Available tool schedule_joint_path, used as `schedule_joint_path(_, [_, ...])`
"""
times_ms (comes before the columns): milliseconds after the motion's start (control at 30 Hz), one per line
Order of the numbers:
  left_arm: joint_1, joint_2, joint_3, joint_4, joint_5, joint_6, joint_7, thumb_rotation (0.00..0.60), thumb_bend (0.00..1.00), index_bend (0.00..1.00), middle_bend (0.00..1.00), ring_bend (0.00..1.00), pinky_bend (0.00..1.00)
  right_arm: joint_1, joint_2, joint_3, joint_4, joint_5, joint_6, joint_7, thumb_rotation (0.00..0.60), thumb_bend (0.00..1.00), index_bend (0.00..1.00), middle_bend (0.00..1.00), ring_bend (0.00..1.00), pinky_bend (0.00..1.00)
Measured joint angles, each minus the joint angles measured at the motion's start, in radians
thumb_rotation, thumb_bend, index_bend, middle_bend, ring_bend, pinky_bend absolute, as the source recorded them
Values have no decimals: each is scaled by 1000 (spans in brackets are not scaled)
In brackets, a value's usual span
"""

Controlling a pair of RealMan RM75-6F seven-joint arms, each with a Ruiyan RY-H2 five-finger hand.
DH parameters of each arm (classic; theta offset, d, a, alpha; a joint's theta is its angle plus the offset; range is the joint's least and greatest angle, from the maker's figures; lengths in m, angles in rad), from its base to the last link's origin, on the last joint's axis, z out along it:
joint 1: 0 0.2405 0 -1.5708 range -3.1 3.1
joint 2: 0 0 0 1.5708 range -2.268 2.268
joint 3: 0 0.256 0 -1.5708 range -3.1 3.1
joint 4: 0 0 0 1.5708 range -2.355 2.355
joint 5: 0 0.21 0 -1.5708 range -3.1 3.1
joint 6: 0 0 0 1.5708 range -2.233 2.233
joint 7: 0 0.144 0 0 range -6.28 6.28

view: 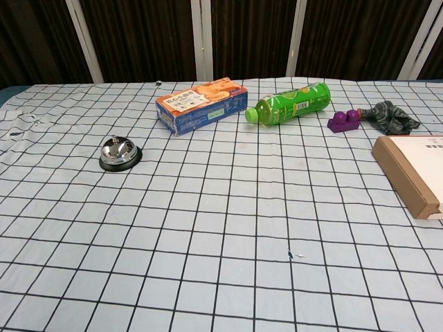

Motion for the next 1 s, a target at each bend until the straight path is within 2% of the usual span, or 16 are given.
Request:
schedule_joint_path(167, [7,8,-2,4,-2,15,-26,600,909,0,0,0,0,-8,-19,7,25,-26,44,-1,600,388,79,0,0,0])
schedule_joint_path(533, [6,6,1,11,16,16,-31,600,909,0,0,0,0,-12,-11,0,19,-10,24,2,600,388,79,0,0,1])
schedule_joint_path(667, [-12,-4,-2,11,15,-13,-3,600,910,0,0,0,0,-13,-7,-1,14,-9,22,-3,600,387,79,0,0,0])
schedule_joint_path(867, [-77,-48,-35,21,20,-70,44,600,910,0,0,0,0,-17,-1,-3,10,-9,27,4,600,388,79,0,0,0])
schedule_joint_path(1000, [-159,-82,-80,32,-7,-166,54,600,910,0,0,0,0,-16,1,-3,12,-4,17,11,600,388,79,0,0,0])
